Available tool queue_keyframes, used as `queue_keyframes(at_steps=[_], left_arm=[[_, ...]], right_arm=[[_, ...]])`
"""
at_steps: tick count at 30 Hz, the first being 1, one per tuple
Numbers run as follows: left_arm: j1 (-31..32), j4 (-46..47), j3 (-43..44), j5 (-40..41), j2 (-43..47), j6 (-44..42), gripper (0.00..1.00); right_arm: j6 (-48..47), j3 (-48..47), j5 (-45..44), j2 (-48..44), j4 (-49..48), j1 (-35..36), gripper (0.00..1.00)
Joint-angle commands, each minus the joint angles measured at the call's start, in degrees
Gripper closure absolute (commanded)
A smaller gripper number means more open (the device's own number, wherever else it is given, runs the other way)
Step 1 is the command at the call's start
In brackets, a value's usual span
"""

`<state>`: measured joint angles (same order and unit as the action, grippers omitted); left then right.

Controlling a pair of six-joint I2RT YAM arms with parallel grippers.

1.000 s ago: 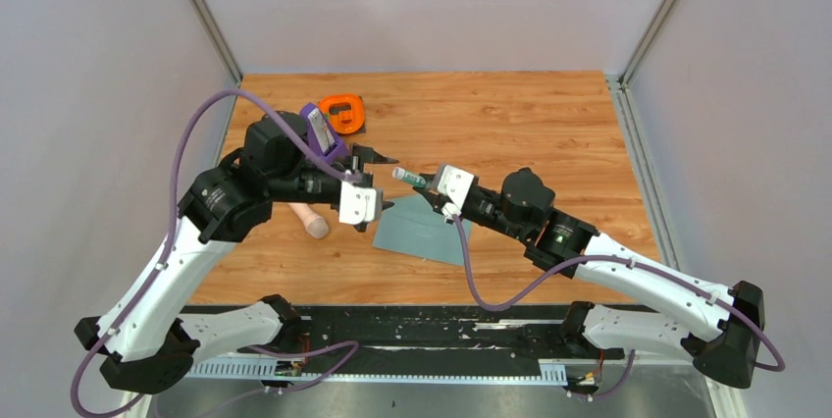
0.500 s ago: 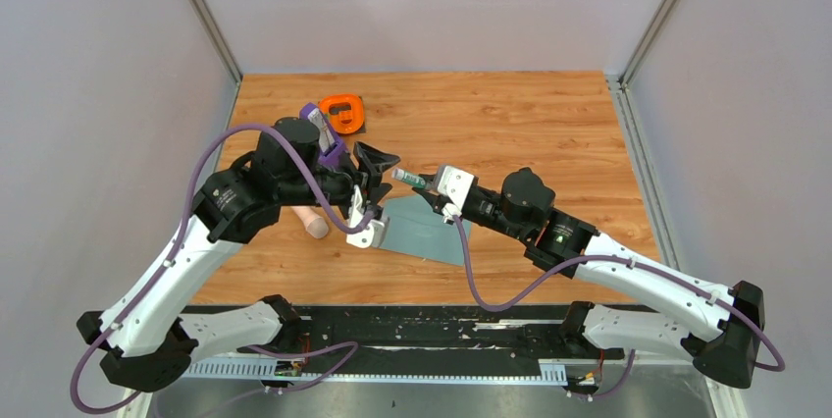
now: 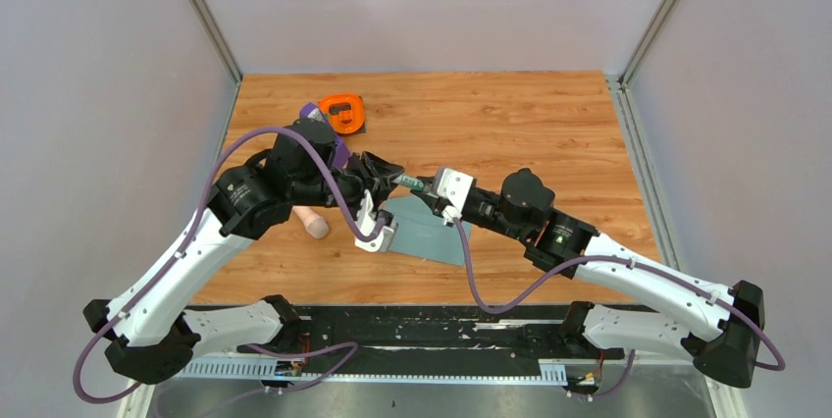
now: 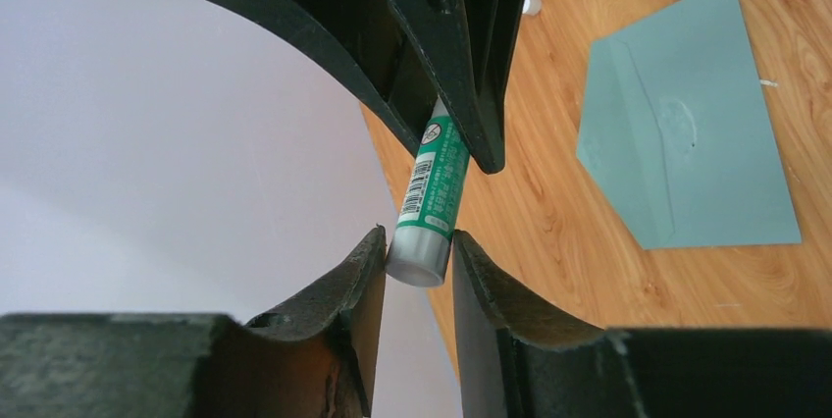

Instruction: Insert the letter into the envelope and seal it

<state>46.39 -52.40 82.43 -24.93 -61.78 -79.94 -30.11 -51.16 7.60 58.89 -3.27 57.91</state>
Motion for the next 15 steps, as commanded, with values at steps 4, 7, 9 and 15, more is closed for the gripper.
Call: queue_keyframes(at_steps=[4, 7, 9, 15], left_arm=[[0.4, -1.3, 0.1, 1.4, 0.3, 0.8, 0.82], [0.4, -1.2, 0.4, 1.2, 0.4, 3.3, 0.99], [0.4, -1.3, 0.9, 0.7, 0.2, 7.4, 1.0], [0.4, 0.8, 2.8, 1.3, -2.7, 33.3, 1.0]], right_arm=[[-0.2, -2.2, 0.6, -0.2, -2.2, 0.5, 1.0], [-0.3, -2.0, -0.2, -0.1, -2.2, 0.5, 1.0], [-0.4, -1.8, -1.8, 0.1, -2.5, 0.5, 1.0], [-3.7, -1.9, -5.3, 0.7, -4.9, 1.2, 1.0]])
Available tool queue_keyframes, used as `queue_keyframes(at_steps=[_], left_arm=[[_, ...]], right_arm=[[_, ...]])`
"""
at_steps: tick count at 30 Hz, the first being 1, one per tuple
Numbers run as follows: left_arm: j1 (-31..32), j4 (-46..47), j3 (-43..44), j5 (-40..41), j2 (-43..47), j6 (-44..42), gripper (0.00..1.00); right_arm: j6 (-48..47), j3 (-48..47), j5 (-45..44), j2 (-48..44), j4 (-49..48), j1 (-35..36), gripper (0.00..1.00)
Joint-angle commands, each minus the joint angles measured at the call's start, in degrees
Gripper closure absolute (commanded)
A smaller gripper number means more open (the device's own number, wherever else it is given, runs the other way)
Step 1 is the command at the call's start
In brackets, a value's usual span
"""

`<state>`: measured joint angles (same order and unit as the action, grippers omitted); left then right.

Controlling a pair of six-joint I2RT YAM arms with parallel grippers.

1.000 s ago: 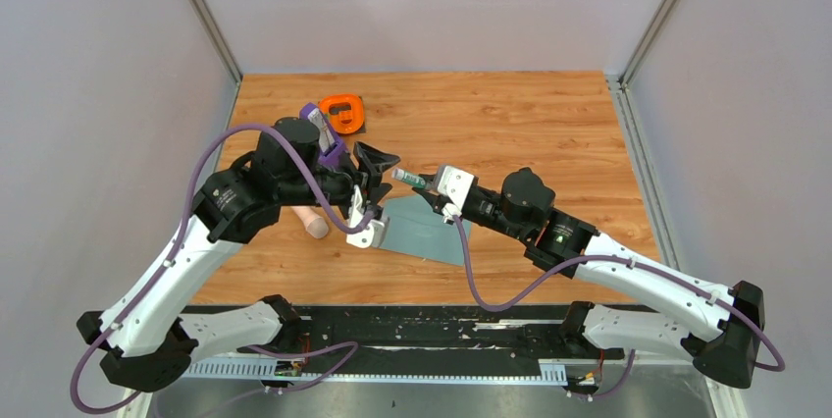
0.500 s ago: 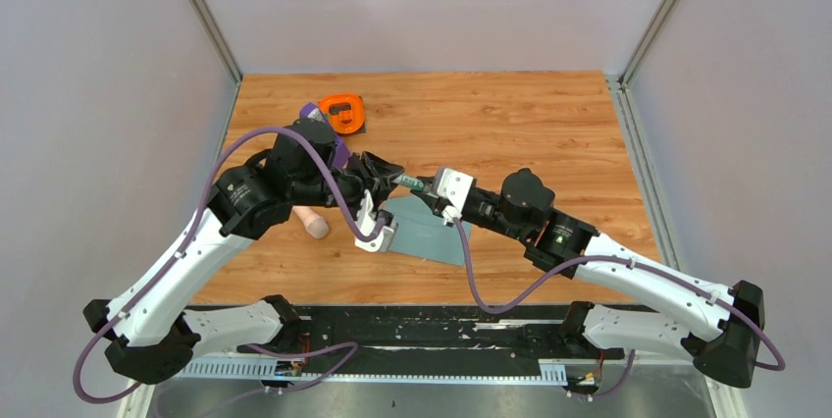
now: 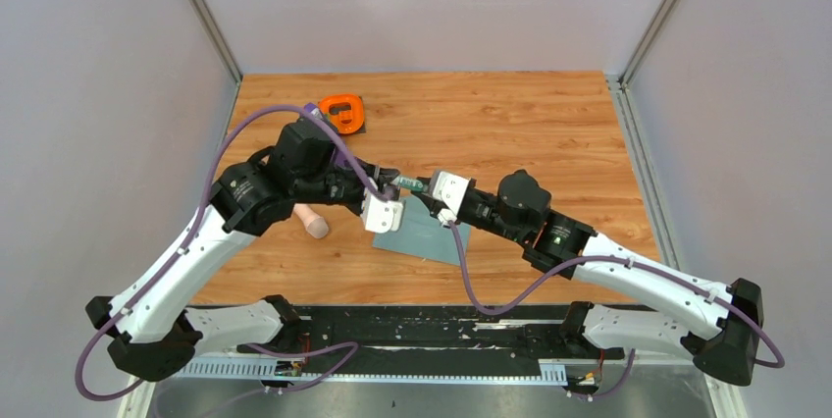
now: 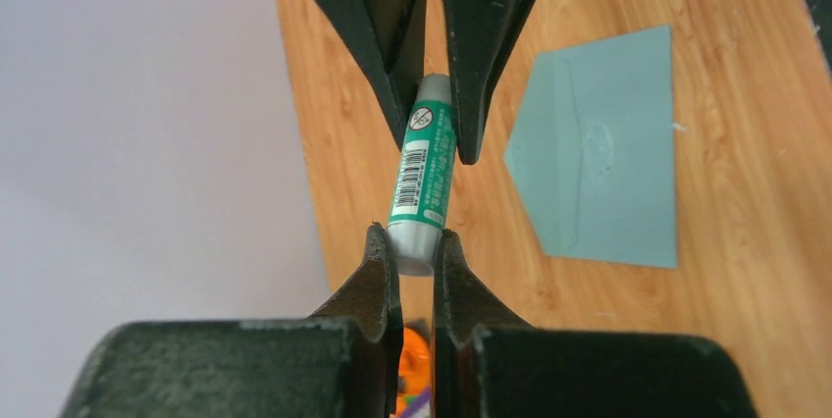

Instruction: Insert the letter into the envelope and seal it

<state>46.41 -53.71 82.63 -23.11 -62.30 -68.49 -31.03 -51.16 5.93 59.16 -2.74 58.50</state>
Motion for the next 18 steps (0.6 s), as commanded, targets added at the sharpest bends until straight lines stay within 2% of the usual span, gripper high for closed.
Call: queue_keyframes(at_steps=[1, 7, 11, 14, 18], left_arm=[[0.3, 2.1, 3.1, -0.4, -3.4, 25.3, 1.0], [-0.7, 3.8, 4.0, -5.3, -6.2, 55.3, 1.0], [-5.9, 8.9, 1.2, -8.8, -6.3, 70.8, 1.0], [-10.7, 12.1, -0.7, -12.9, -6.8, 79.2, 1.0], [-11.6, 18.9, -4.2, -19.0, -6.8, 88.8, 1.0]], right_arm=[[-3.7, -1.8, -4.0, 0.8, -5.8, 0.6, 1.0], [-7.1, 0.1, -5.8, 2.0, -9.5, 0.7, 1.0], [-8.2, 2.1, -5.6, 1.6, -12.9, 1.0, 1.0], [-9.4, 3.0, -5.2, 1.9, -13.9, 1.1, 1.0], [-10.0, 2.7, -3.2, 3.4, -14.3, 1.7, 1.0]])
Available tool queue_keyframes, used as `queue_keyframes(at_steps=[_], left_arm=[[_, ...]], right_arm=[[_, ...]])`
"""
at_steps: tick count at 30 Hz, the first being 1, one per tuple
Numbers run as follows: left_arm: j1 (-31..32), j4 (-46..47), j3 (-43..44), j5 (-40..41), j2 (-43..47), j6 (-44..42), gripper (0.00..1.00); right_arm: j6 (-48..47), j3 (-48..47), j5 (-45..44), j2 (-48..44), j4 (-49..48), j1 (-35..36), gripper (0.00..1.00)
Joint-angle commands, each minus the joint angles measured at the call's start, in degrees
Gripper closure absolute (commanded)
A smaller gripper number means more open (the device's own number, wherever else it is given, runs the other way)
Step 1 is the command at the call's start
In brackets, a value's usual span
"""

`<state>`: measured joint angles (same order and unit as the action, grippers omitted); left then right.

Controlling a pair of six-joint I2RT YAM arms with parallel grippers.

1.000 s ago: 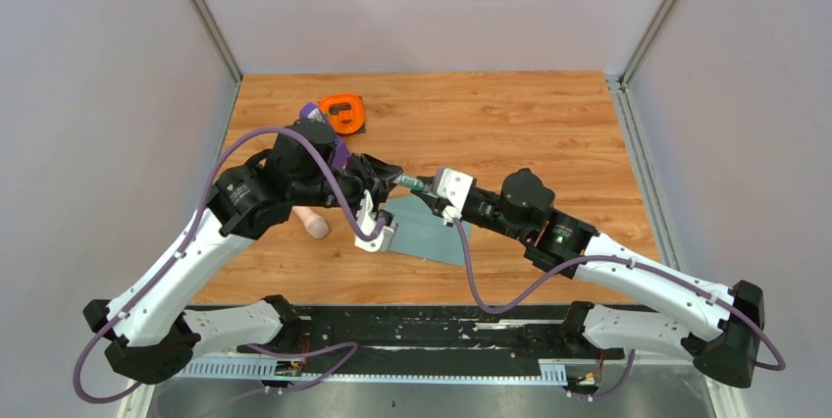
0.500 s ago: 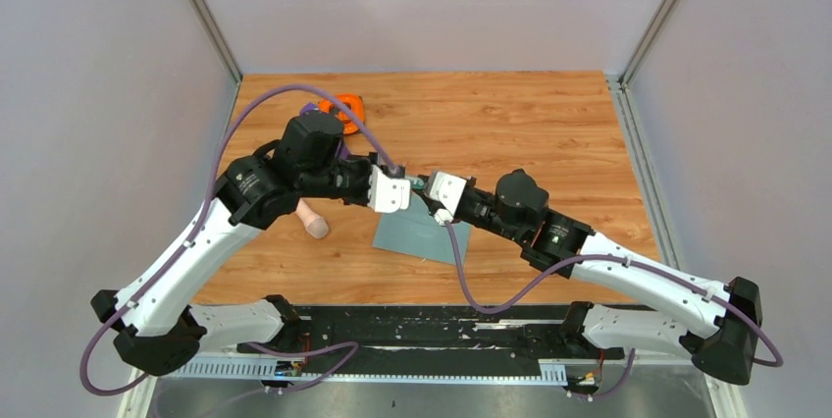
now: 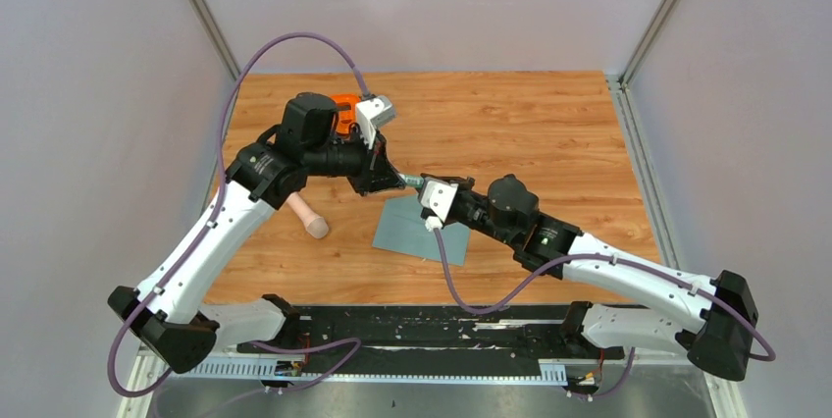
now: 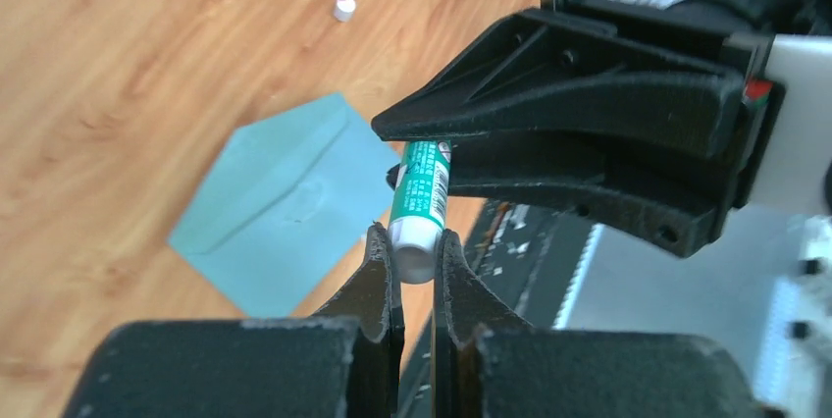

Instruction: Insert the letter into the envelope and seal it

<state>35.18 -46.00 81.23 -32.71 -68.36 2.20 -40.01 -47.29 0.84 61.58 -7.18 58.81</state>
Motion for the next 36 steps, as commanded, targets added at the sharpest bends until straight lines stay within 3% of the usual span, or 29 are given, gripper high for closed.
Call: queue_keyframes(at_steps=[1, 10, 11, 13, 14, 16, 18, 19, 25, 28, 31, 36], left_arm=[[-0.4, 11.9, -4.0, -10.5, -0.9, 21.0, 1.0], [-5.6, 15.4, -9.2, -11.3, -2.2, 30.3, 1.0], [-5.7, 16.2, -9.3, -11.9, -2.2, 29.5, 0.95], [-5.7, 16.2, -8.7, -13.4, -2.0, 25.2, 0.65], [-5.7, 15.5, -7.3, -14.3, -1.9, 22.5, 0.37], [-5.7, 10.8, -3.8, -14.6, -1.8, 10.2, 0.11], [-5.7, 4.2, -0.2, -14.5, -1.1, -5.7, 0.02], [-5.7, -0.1, 1.5, -14.1, -0.6, -17.3, 0.01], [-2.0, -9.7, 0.2, -7.9, 8.2, -63.2, 0.0], [1.5, -10.5, -2.2, -3.2, 12.3, -77.6, 0.0], [6.2, -9.0, -6.2, 3.2, 15.3, -85.3, 0.0], [7.8, -4.3, -11.3, 7.3, 17.6, -96.5, 0.03]], right_arm=[[-1.2, -1.2, 1.9, 1.4, -10.1, 1.4, 1.0], [1.4, -2.1, 4.0, 2.4, -8.9, 1.4, 1.0], [3.0, -3.0, 5.7, 2.4, -7.1, 0.7, 1.0], [5.9, -4.0, 9.5, 2.3, -4.2, -0.8, 1.0], [6.8, -4.0, 11.1, 2.1, -3.6, -1.5, 1.0], [8.3, -3.6, 13.4, 1.7, -3.1, -2.8, 1.0], [9.7, -3.5, 14.8, 1.4, -2.4, -3.8, 1.0], [10.3, -3.6, 15.7, 1.2, -1.9, -4.1, 1.0], [12.8, -5.3, 18.5, 1.5, 1.4, -5.2, 1.0], [13.3, -5.8, 19.4, 1.9, 2.0, -5.4, 1.0], [13.5, -6.1, 20.1, 2.1, 2.0, -5.3, 1.0], [13.5, -6.2, 20.7, 1.6, 2.0, -5.4, 1.0]])
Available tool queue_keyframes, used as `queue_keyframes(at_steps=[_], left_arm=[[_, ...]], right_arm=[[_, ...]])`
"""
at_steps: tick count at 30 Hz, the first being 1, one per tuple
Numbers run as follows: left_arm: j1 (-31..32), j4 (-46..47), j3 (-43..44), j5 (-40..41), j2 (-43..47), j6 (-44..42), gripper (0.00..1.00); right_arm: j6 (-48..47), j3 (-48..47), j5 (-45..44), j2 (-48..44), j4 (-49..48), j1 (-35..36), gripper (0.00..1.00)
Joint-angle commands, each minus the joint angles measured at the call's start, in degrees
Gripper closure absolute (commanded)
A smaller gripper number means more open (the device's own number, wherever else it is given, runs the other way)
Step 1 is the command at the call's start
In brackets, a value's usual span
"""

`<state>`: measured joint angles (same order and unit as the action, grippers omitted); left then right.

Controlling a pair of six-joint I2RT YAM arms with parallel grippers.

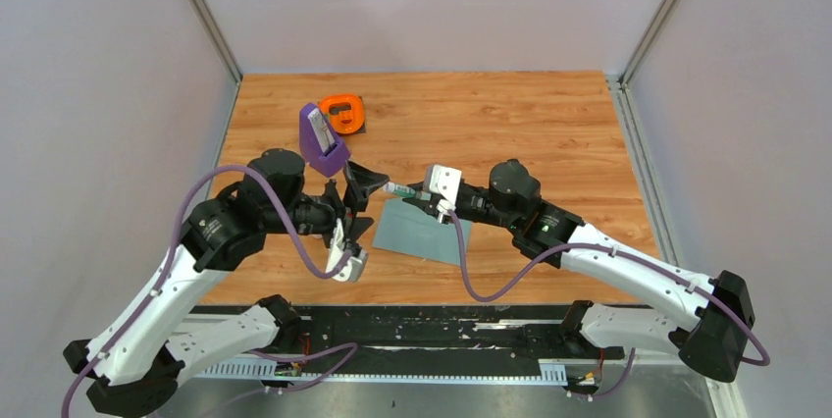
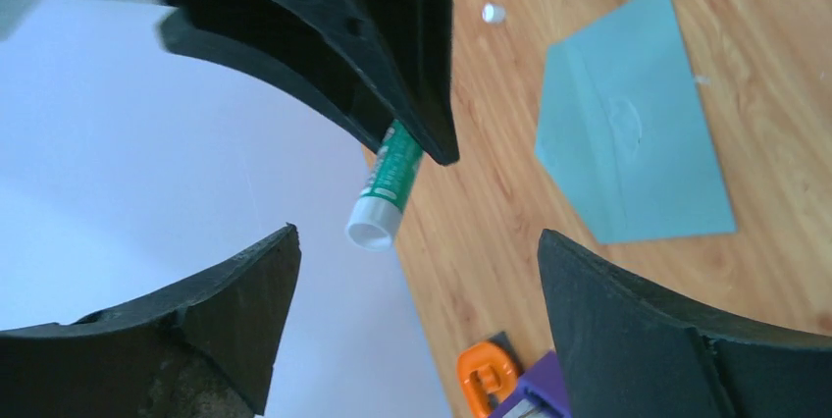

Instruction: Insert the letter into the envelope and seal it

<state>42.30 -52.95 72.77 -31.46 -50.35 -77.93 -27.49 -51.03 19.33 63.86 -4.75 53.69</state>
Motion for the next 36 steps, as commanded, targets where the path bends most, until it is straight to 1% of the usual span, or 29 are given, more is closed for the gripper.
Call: queue_keyframes(at_steps=[1, 2, 3, 4, 5, 6, 9, 11, 12, 18, 22, 25, 28, 30, 32, 34, 35, 36], left_arm=[[0.7, 2.7, -3.0, 6.2, -0.5, -17.2, 0.08], [0.9, 2.7, -2.9, 6.3, -0.7, -18.0, 0.11], [0.9, 2.8, -2.8, 6.4, -1.0, -18.1, 0.18], [1.1, 3.0, -2.5, 6.4, -1.2, -17.3, 0.22], [1.1, 3.5, -2.4, 6.4, -1.5, -16.7, 0.28], [1.2, 3.6, -2.3, 6.5, -1.6, -16.4, 0.3], [1.2, 4.2, -2.3, 6.7, -2.0, -16.2, 0.31], [1.3, 4.1, -1.9, 6.9, -2.3, -15.4, 0.35], [1.3, 3.9, -1.6, 7.1, -2.5, -15.2, 0.38], [2.1, 2.7, -2.1, 6.7, -2.2, -16.4, 0.53], [3.3, 2.7, -2.9, 7.7, -1.8, -16.8, 0.53], [3.8, 2.7, -2.9, 8.1, -1.8, -16.8, 0.59], [4.3, 2.3, -3.0, 8.4, -1.7, -16.8, 0.59], [4.5, 1.9, -3.0, 8.6, -1.7, -16.5, 0.61], [4.7, 1.9, -3.1, 8.9, -1.7, -16.3, 0.68], [4.8, 1.9, -2.8, 9.1, -1.9, -16.0, 0.78], [4.8, 1.9, -2.8, 9.4, -2.0, -15.8, 0.9], [4.8, 1.9, -2.6, 9.5, -2.1, -15.2, 0.99]], right_arm=[[0.9, -2.4, 2.3, -0.8, -0.4, -0.2, 1.0], [0.8, -2.4, 2.3, -0.8, -0.4, -0.2, 1.0], [0.8, -2.4, 2.2, -0.7, -0.4, -0.2, 1.0], [0.8, -2.4, 2.1, -0.7, -0.4, -0.2, 1.0], [0.8, -2.4, 2.1, -0.6, -0.3, -0.2, 1.0], [0.8, -2.4, 2.2, -0.5, -0.3, -0.3, 1.0], [0.5, -2.3, 2.1, -0.3, -0.3, -0.2, 1.0], [0.1, -2.3, 1.9, -0.1, -0.3, -0.1, 1.0], [0.1, -2.3, 1.8, -0.1, -0.3, -0.2, 1.0], [-0.1, -2.4, 1.8, 0.1, -0.3, -0.1, 1.0], [0.0, -2.6, 2.1, 0.4, -0.3, -0.1, 1.0], [-0.1, -2.7, 2.0, 0.6, -0.3, -0.1, 1.0], [-0.2, -2.8, 1.6, 0.9, -0.3, -0.2, 1.0], [0.0, -3.0, 1.5, 1.2, -0.3, -0.1, 1.0], [-0.1, -3.1, 1.8, 1.2, -0.3, -0.1, 1.0], [-0.1, -3.0, 1.8, 1.1, -0.3, -0.2, 1.0], [-0.1, -3.0, 1.6, 1.0, -0.3, -0.2, 1.0], [-0.3, -3.0, 1.4, 0.8, -0.3, -0.1, 1.0]])
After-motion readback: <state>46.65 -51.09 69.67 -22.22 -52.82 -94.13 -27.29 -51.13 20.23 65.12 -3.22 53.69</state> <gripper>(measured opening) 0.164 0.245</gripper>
